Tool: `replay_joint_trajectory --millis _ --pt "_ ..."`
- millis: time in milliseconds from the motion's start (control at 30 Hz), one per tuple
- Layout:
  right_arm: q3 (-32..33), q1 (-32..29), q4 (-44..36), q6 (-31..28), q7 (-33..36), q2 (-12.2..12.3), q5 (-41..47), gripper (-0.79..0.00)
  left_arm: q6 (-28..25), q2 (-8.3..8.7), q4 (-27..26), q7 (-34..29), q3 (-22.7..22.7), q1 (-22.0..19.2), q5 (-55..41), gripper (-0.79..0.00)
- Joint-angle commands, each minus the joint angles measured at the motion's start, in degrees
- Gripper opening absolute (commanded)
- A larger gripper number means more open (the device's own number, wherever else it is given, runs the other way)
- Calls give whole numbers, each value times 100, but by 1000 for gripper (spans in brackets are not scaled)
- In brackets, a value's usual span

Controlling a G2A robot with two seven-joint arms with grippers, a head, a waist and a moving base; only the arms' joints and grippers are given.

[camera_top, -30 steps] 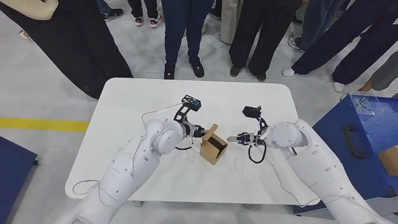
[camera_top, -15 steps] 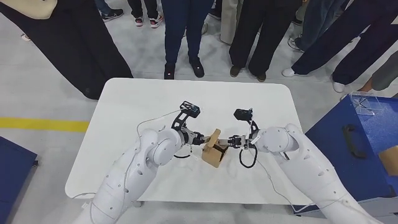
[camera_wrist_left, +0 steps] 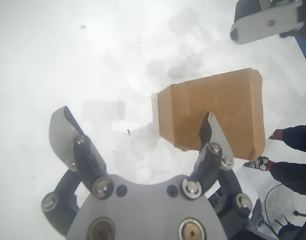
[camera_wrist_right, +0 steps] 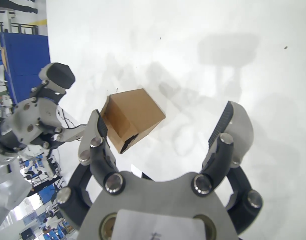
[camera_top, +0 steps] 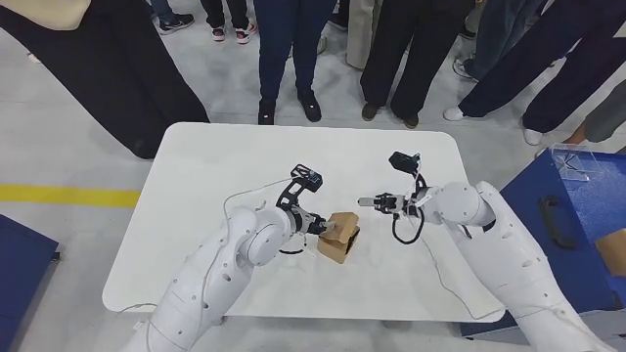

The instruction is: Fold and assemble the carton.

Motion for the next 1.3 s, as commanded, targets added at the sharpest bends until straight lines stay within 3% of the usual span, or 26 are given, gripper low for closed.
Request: replay_joint_trajectory --millis 0,167,400,1267 --pt "156 -126 -96 -163 197 49 109 0 -1 -11 40 10 -3 -15 -13 0" --pt "438 -611 -419 -575 506 168 203 0 -22 -33 138 10 5 -34 -5 0" --pt "463 -960 -659 -675 465 212 107 0 -32 -66 211 12 -2 -58 -37 0" --pt "-70 -864 -643 -413 63 90 -249 0 -85 -192 394 51 59 -74 -121 0"
